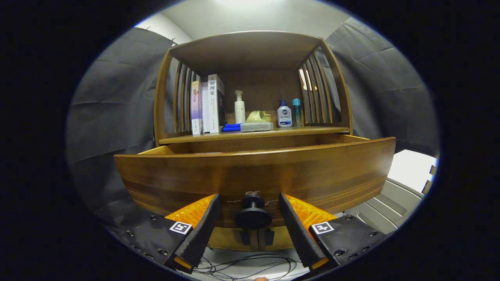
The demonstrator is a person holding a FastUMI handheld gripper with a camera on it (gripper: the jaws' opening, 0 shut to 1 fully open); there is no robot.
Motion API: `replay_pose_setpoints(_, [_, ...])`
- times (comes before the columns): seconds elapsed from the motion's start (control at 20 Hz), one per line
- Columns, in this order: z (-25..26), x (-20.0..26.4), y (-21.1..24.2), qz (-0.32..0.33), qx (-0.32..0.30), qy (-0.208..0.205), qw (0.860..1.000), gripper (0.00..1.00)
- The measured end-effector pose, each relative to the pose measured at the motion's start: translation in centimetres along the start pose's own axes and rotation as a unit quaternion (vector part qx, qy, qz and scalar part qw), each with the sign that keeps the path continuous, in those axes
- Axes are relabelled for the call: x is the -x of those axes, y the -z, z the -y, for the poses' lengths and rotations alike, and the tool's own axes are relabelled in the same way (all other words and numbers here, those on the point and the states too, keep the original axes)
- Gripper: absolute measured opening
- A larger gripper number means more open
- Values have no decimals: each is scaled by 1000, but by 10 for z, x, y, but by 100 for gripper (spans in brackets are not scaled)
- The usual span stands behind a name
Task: Pull open the drawer, take out the items inside it, and place them on the countertop above the cabinet.
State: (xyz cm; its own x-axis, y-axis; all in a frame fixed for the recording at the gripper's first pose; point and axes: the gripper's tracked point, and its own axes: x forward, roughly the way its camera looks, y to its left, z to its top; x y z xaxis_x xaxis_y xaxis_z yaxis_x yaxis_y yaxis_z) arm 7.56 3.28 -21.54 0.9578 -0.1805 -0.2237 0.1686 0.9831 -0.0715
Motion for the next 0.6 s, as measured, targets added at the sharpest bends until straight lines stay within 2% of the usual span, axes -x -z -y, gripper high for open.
replay_pose_setpoints(0.6, [1, -38, -11, -19, -5, 0, 1000, 96])
